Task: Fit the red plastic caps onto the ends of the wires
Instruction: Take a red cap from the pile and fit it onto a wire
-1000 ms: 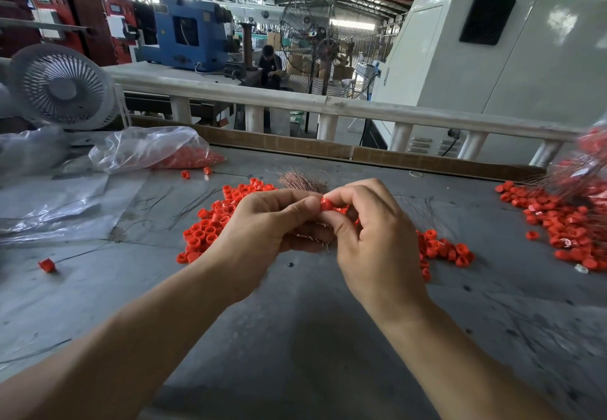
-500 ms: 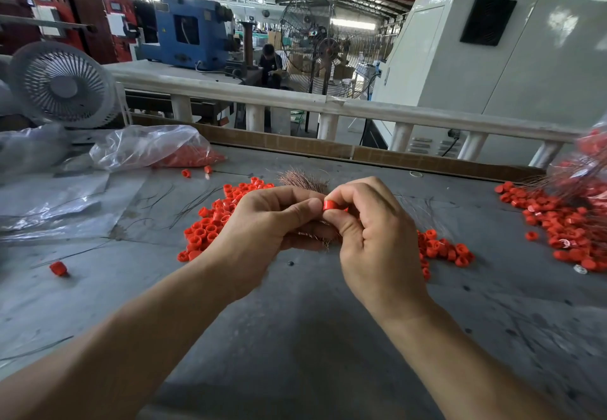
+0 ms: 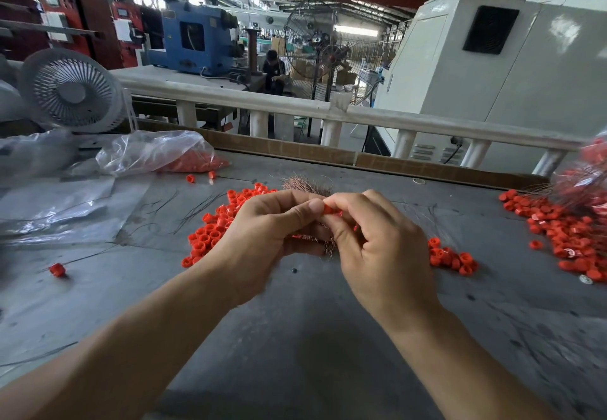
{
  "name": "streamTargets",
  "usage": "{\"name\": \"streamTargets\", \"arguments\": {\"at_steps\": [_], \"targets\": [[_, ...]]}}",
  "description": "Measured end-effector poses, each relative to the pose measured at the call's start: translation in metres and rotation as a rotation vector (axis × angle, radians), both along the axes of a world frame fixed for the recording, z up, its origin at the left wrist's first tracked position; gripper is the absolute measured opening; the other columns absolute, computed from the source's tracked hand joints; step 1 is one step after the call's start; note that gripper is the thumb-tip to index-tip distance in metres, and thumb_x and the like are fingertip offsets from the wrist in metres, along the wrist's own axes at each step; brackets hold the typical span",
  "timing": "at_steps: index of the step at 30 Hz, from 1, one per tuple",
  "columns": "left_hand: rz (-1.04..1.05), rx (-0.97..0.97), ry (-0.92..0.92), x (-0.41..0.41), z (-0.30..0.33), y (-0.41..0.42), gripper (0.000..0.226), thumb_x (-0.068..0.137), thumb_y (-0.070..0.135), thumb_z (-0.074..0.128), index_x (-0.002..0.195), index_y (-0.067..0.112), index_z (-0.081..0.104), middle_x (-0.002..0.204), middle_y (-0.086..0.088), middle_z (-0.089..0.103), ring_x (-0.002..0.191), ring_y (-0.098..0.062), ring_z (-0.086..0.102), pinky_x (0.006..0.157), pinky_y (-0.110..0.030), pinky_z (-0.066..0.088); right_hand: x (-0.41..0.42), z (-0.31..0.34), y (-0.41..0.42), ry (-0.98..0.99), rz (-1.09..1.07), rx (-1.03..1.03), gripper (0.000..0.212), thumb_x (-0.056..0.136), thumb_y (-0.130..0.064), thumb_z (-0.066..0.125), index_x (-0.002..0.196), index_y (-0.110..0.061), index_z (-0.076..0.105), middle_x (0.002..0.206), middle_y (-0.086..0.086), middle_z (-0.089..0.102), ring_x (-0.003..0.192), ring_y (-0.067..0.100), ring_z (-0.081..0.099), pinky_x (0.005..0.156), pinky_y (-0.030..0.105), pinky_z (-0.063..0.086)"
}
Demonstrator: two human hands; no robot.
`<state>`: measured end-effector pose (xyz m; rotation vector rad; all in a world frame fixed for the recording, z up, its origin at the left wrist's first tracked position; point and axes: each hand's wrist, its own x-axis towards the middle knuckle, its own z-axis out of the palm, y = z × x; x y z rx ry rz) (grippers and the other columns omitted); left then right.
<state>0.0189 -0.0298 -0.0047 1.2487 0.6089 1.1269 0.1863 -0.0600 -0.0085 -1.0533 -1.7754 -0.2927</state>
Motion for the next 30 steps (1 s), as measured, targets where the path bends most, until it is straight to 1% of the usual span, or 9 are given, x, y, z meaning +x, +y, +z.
{"name": "streamTargets", "arguments": {"at_steps": [4,7,10,13,15,17,20,23,30], "targets": [[0.02,0.003,-0.009,0.002,-0.001,0.001,0.023,0.08,0.031,0.076,0.094,0.012,0.078,0.088,-0.018,0.069,0.084,-0.026,0.068,0.083,-0.044,0.058,0.0,0.001,-0.002,0.004,-0.006,0.015,0.012,0.096,-0.019,0.073,0.107,-0.016,0.075,0.092,-0.005,0.076,0.078,0.014,0.071,0.065,0.035,0.056],[0.027,0.02,-0.013,0.001,-0.002,0.002,0.018,0.085,0.023,0.074,0.096,0.009,0.077,0.089,-0.016,0.072,0.082,-0.023,0.07,0.08,-0.041,0.059,-0.002,0.001,-0.001,0.015,-0.003,-0.013,0.016,0.092,-0.017,0.076,0.108,-0.015,0.073,0.098,-0.005,0.074,0.085,0.011,0.068,0.073,0.024,0.054],[0.053,0.014,0.002,0.0,-0.003,0.002,0.021,0.085,0.021,0.069,0.095,0.003,0.076,0.09,-0.019,0.071,0.082,-0.026,0.068,0.078,-0.038,0.059,-0.002,0.0,0.001,0.052,0.034,-0.051,0.016,0.089,-0.018,0.078,0.104,-0.014,0.072,0.097,-0.006,0.072,0.084,0.008,0.065,0.074,0.014,0.049],[0.083,0.003,0.025,0.002,-0.004,0.002,0.023,0.084,0.022,0.069,0.094,0.001,0.073,0.089,-0.023,0.067,0.081,-0.028,0.065,0.075,-0.037,0.058,-0.003,-0.002,0.002,0.099,0.066,-0.098,0.013,0.09,-0.015,0.076,0.101,-0.014,0.07,0.095,-0.007,0.072,0.082,0.009,0.067,0.073,0.023,0.053],[0.103,-0.007,0.033,0.002,-0.004,0.002,0.026,0.083,0.022,0.069,0.097,0.0,0.072,0.088,-0.021,0.068,0.078,-0.026,0.066,0.069,-0.031,0.059,-0.003,-0.004,0.003,0.117,0.086,-0.142,0.012,0.091,-0.014,0.075,0.102,-0.016,0.069,0.094,-0.008,0.072,0.083,0.01,0.069,0.072,0.029,0.056],[0.121,-0.008,0.045,0.002,-0.004,0.002,0.03,0.08,0.023,0.071,0.1,0.0,0.073,0.086,-0.018,0.07,0.073,-0.021,0.068,0.063,-0.027,0.057,-0.003,-0.005,0.004,0.122,0.099,-0.173,0.014,0.091,-0.014,0.075,0.103,-0.018,0.068,0.092,-0.009,0.073,0.082,0.007,0.069,0.071,0.03,0.056],[0.172,-0.001,0.076,0.001,-0.004,0.003,0.028,0.079,0.022,0.072,0.098,0.002,0.074,0.083,-0.015,0.072,0.07,-0.018,0.068,0.06,-0.024,0.056,-0.004,-0.005,0.003,0.127,0.122,-0.222,0.018,0.09,-0.013,0.075,0.105,-0.021,0.067,0.09,-0.013,0.073,0.083,0.002,0.069,0.072,0.018,0.054],[0.231,0.021,0.125,0.0,-0.005,0.006,0.01,0.088,0.013,0.071,0.092,0.004,0.073,0.081,-0.014,0.07,0.071,-0.02,0.065,0.06,-0.024,0.056,-0.005,-0.006,0.003,0.124,0.148,-0.259,0.02,0.091,-0.012,0.075,0.108,-0.021,0.068,0.089,-0.015,0.073,0.085,-0.004,0.068,0.071,0.004,0.049],[0.279,0.049,0.148,0.0,-0.005,0.005,0.006,0.091,0.004,0.069,0.094,0.001,0.073,0.08,-0.013,0.069,0.071,-0.02,0.062,0.06,-0.024,0.056,-0.004,-0.01,0.006,0.151,0.165,-0.311,0.016,0.093,-0.014,0.073,0.107,-0.021,0.072,0.084,-0.022,0.068,0.083,-0.011,0.067,0.07,0.001,0.046]]}}
